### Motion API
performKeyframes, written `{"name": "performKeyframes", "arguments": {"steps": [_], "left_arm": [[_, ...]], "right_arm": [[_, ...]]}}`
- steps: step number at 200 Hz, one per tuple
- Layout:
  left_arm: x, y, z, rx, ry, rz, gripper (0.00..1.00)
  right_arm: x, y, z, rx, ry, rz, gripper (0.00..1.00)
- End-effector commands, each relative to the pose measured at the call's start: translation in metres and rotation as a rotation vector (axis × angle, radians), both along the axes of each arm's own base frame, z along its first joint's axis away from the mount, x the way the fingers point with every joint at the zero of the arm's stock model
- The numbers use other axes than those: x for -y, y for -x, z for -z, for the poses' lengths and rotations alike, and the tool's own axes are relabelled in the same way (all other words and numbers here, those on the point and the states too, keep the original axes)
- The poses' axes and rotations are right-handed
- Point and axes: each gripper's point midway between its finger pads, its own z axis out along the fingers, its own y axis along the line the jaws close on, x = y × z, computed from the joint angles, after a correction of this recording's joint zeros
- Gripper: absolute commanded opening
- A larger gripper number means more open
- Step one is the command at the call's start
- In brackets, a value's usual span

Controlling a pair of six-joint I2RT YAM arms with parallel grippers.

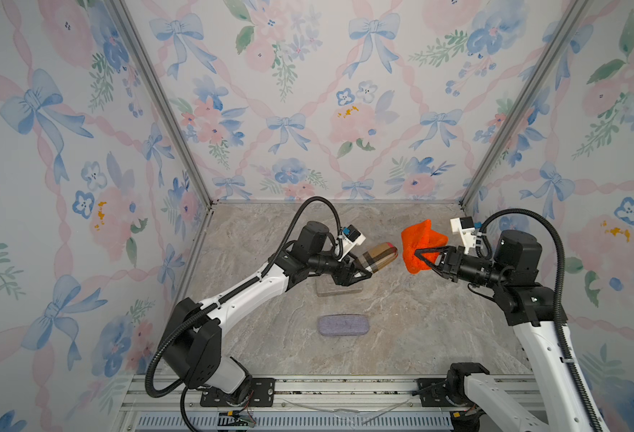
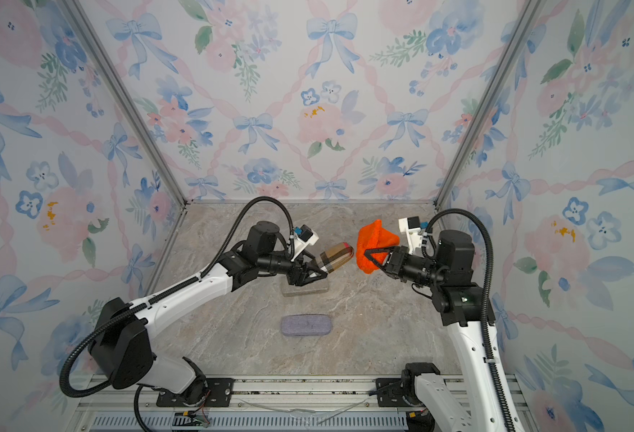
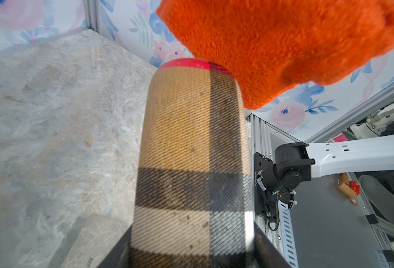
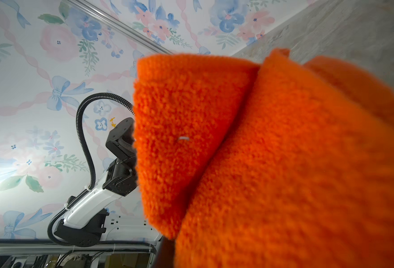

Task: Wipe the eyeglass case
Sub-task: Wipe the dirt from the eyeglass case, then place the eyeglass case at the center of the board.

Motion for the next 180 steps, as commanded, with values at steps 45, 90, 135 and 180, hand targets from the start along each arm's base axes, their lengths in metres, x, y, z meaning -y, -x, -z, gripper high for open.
{"name": "performKeyframes", "arguments": {"steps": [45,90,135,180], "left_arm": [[0.067,-0.034,0.061,0.328,-0.299,0.164,0.36],[0.105,-0.041,0.108,0.377,-0.346,0.279,0.37],[0.139,-0.040,0.161,0.395,-0.400,0.379,0.37],[0.161,-0.047,0.181,0.377,-0.375,0.396,0.38]], "right_arm": [[0.077,-0.012,0.086,-0.166,0.576,0.252,0.00],[0.109,-0.007,0.097,-0.197,0.714,0.375,0.00],[0.130,-0.013,0.099,-0.220,0.723,0.460,0.00],[0.125,-0.025,0.109,-0.232,0.679,0.449,0.00]]}}
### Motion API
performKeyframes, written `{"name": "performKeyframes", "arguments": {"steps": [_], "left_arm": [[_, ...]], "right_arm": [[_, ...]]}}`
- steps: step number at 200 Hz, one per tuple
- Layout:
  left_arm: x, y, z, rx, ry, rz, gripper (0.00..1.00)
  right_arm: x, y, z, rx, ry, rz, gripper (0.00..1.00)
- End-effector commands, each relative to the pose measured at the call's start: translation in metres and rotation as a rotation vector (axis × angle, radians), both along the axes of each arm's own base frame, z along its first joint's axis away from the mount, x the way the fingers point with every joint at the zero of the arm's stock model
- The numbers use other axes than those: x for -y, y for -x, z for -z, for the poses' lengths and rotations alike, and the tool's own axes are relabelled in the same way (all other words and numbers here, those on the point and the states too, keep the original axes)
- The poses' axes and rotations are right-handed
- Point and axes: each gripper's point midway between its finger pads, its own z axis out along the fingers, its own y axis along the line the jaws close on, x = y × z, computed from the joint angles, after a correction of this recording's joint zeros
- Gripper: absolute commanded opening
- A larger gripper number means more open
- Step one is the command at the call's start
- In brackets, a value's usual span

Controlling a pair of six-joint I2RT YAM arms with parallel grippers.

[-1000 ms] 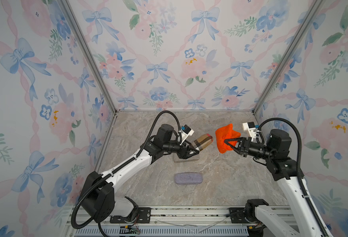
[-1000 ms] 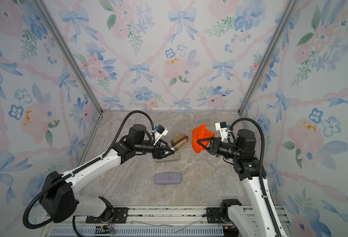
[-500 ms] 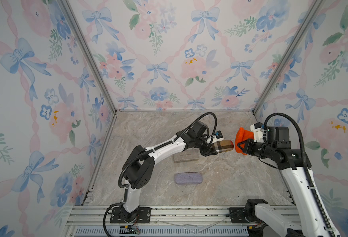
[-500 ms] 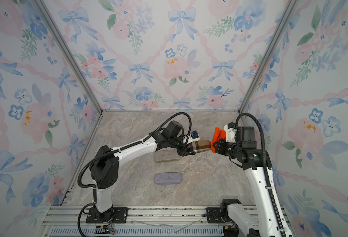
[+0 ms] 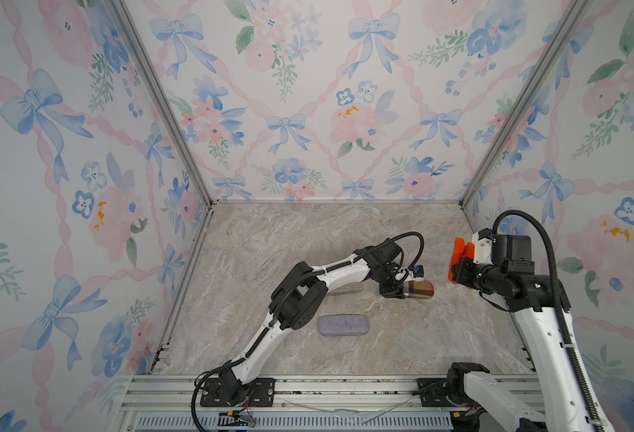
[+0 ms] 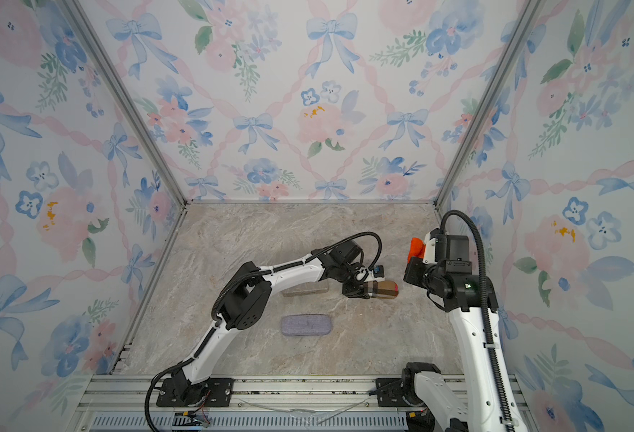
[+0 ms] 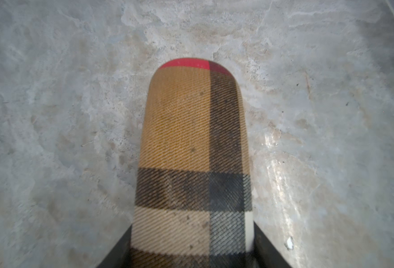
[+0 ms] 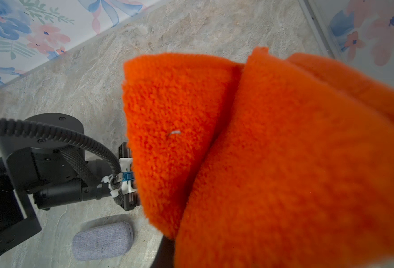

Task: Wipe the eyeglass case
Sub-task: Place the eyeglass case at the center of the board.

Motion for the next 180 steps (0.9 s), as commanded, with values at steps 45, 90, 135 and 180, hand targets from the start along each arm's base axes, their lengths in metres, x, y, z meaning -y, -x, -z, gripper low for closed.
{"name": "performKeyframes", "arguments": {"steps": [45,90,135,180], "left_arm": [[0.022,-0.017,0.011,0.025,0.033,0.018,0.39],[0.026,-0.021,0.021,0.020,0.024,0.002,0.41],[0.029,-0.016,0.018,-0.015,0.035,-0.013,0.76],[0.033,-0.014,0.006,-0.025,0.057,-0.020,0.92]], "right_arm": [[-0.005,-0.008,0.009,0.002,-0.037,-0.016,0.00],[-0.008,-0.008,0.019,-0.016,-0.050,-0.025,0.00],[-0.013,-0.008,0.015,0.015,-0.077,-0.036,0.00],[-0.013,-0.003,0.018,0.013,-0.073,-0.042,0.00]]}}
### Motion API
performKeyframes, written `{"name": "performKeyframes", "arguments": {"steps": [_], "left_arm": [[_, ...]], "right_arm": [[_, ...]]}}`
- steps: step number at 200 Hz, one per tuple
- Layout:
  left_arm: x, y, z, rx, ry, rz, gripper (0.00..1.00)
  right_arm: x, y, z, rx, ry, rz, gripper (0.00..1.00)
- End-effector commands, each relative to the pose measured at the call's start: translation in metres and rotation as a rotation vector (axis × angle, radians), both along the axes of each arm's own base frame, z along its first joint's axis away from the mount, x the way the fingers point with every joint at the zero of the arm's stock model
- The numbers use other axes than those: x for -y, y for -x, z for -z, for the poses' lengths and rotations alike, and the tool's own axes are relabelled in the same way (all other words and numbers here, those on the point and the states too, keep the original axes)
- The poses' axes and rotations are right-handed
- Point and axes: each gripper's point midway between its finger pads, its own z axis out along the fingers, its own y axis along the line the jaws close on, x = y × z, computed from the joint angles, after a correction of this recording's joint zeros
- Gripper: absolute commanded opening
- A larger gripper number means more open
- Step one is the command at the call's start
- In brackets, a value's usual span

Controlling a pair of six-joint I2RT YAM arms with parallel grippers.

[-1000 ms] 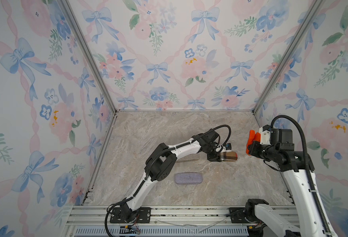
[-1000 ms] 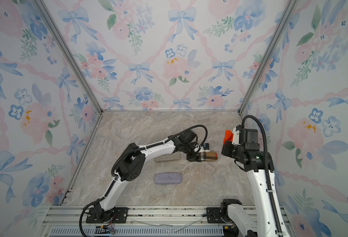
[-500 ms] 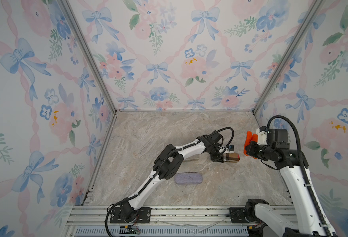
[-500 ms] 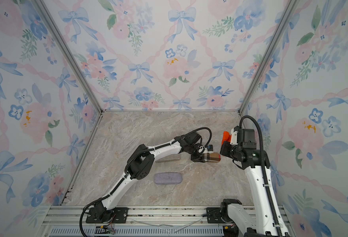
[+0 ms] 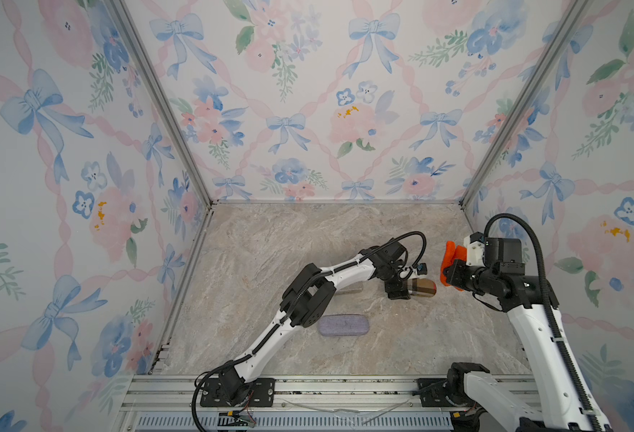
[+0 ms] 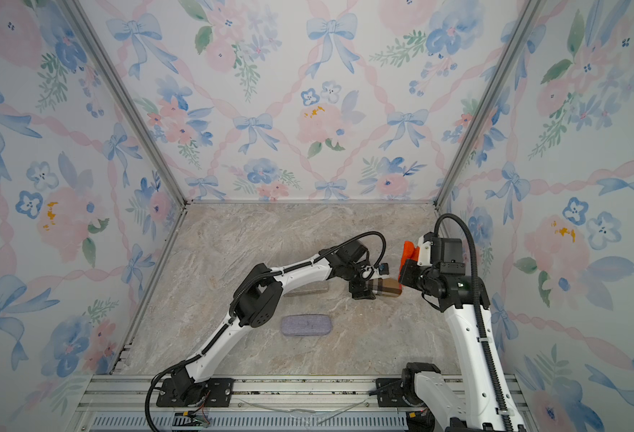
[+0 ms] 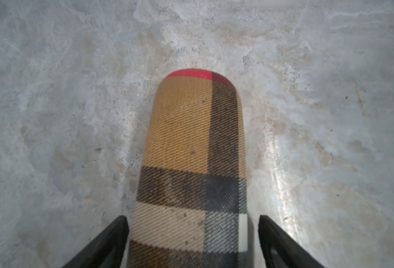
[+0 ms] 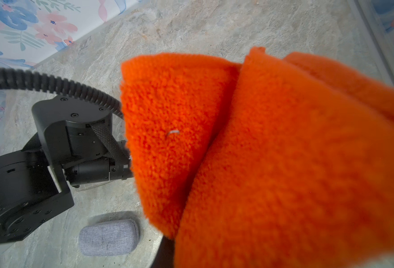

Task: Wipe the eyeglass case
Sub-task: Place the eyeglass case at the center of the board, then pick up the eyeglass case from the center of the board.

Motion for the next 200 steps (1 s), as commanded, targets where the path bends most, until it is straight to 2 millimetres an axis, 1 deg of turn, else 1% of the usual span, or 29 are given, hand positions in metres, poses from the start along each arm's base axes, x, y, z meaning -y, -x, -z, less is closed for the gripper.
{"name": "performKeyframes", "arguments": {"steps": [1,10,20,50,66,78,96,103,108,115,117,122,147,165,169,170,188,200], "left_arm": [[0.009,0.003,-0.010,-0.009,0.035,0.010,0.92],[0.009,0.004,-0.014,-0.010,0.038,0.009,0.92],[0.009,0.006,-0.023,-0.014,0.052,0.013,0.92],[0.006,0.014,-0.058,-0.012,0.096,0.027,0.90],[-0.005,0.017,-0.076,0.011,0.097,0.014,0.90],[-0.017,0.020,-0.090,0.027,0.089,-0.004,0.90],[-0.043,0.022,-0.112,0.061,0.079,-0.040,0.90],[-0.054,0.023,-0.117,0.070,0.070,-0.058,0.90],[-0.063,0.024,-0.117,0.071,0.058,-0.073,0.90],[-0.077,0.026,-0.124,0.076,0.054,-0.093,0.90],[-0.080,0.027,-0.122,0.072,0.047,-0.097,0.90],[-0.090,0.028,-0.125,0.074,0.042,-0.117,0.90],[-0.142,0.040,-0.117,0.059,-0.039,-0.199,0.91],[-0.176,0.050,-0.111,0.038,-0.082,-0.249,0.91],[-0.182,0.052,-0.112,0.041,-0.085,-0.261,0.92],[-0.185,0.054,-0.109,0.036,-0.093,-0.264,0.92],[-0.206,0.065,-0.110,0.039,-0.103,-0.308,0.93],[-0.222,0.073,-0.101,0.022,-0.148,-0.335,0.92]], "right_arm": [[-0.001,0.003,0.000,0.015,-0.010,-0.001,0.00],[-0.001,0.004,0.000,0.015,-0.008,-0.005,0.00],[0.000,0.006,-0.002,0.016,-0.003,-0.005,0.00],[0.000,0.008,-0.009,0.030,0.007,-0.010,0.00],[-0.002,0.007,-0.013,0.041,-0.006,-0.014,0.00],[-0.004,0.006,-0.015,0.048,-0.021,-0.019,0.00],[-0.008,0.004,-0.019,0.059,-0.035,-0.030,0.00],[-0.009,0.003,-0.022,0.066,-0.040,-0.034,0.00],[-0.011,0.002,-0.023,0.070,-0.044,-0.038,0.00],[-0.014,-0.001,-0.025,0.076,-0.049,-0.046,0.00],[-0.014,-0.001,-0.026,0.077,-0.051,-0.048,0.00],[-0.017,-0.003,-0.027,0.083,-0.054,-0.054,0.00],[-0.031,-0.014,-0.031,0.102,-0.059,-0.086,0.00],[-0.046,-0.024,-0.033,0.112,-0.060,-0.124,0.00],[-0.051,-0.027,-0.034,0.114,-0.057,-0.137,0.00],[-0.052,-0.027,-0.034,0.116,-0.056,-0.138,0.00],[-0.069,-0.036,-0.034,0.128,-0.048,-0.180,0.00],[-0.080,-0.041,-0.032,0.135,-0.054,-0.204,0.00]]}}
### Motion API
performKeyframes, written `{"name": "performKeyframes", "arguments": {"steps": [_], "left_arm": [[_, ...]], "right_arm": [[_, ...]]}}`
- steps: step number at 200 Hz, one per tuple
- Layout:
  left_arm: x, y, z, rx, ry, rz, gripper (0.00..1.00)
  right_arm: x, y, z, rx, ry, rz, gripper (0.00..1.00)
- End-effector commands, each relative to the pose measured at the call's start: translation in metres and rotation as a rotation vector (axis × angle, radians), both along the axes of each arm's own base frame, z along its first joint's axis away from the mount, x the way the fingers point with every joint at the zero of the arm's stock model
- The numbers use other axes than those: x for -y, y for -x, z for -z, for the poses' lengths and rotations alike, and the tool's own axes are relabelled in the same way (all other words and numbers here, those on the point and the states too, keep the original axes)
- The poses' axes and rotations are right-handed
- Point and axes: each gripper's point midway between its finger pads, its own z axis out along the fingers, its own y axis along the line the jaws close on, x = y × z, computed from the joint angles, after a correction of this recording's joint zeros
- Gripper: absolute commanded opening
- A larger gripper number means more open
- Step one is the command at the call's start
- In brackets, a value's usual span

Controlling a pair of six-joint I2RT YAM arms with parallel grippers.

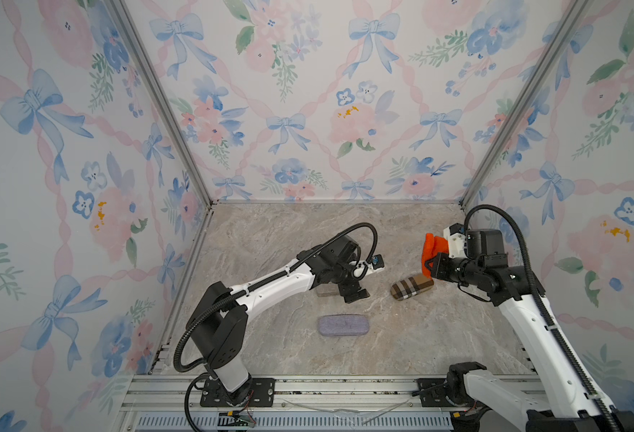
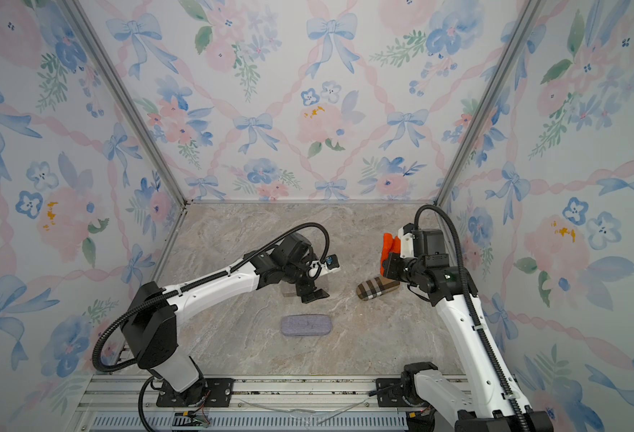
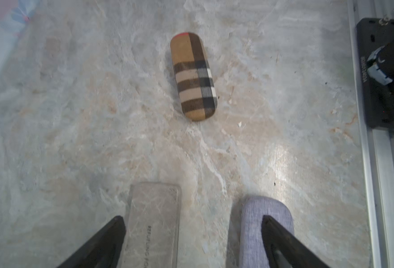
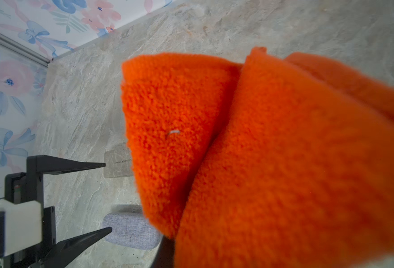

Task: Wipe the eyeglass case
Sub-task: Pick up the eyeglass case from the center of the board.

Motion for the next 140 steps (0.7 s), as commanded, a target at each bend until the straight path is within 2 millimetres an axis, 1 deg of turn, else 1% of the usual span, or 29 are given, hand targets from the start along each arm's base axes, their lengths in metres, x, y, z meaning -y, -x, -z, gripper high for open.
{"name": "performKeyframes", "arguments": {"steps": [1,17,23,32,49,79,106,127,140], "left_arm": [[-0.029,0.015,0.012,-0.039,-0.071,-0.075,0.92],[-0.041,0.033,0.022,-0.057,-0.093,-0.072,0.93],[-0.045,0.035,0.023,-0.059,-0.102,-0.085,0.93],[-0.054,0.040,0.032,-0.071,-0.142,-0.094,0.92],[-0.066,0.044,0.045,-0.069,-0.200,-0.118,0.92],[-0.077,0.059,0.061,-0.154,-0.273,-0.138,0.92],[-0.079,0.070,0.073,-0.216,-0.291,-0.138,0.92],[-0.078,0.084,0.083,-0.241,-0.312,-0.116,0.92],[-0.076,0.091,0.085,-0.251,-0.316,-0.106,0.92]], "right_arm": [[-0.017,-0.019,-0.021,0.092,-0.018,-0.017,0.00],[-0.029,-0.023,-0.018,0.101,-0.031,-0.046,0.00],[-0.033,-0.024,-0.016,0.104,-0.034,-0.055,0.00],[-0.036,-0.025,-0.013,0.099,-0.040,-0.066,0.00],[-0.042,-0.029,-0.005,0.096,-0.051,-0.094,0.00],[-0.052,-0.038,0.006,0.086,-0.067,-0.137,0.00],[-0.061,-0.045,0.009,0.086,-0.099,-0.165,0.00],[-0.062,-0.046,0.008,0.096,-0.103,-0.164,0.00],[-0.061,-0.046,0.006,0.104,-0.104,-0.164,0.00]]}}
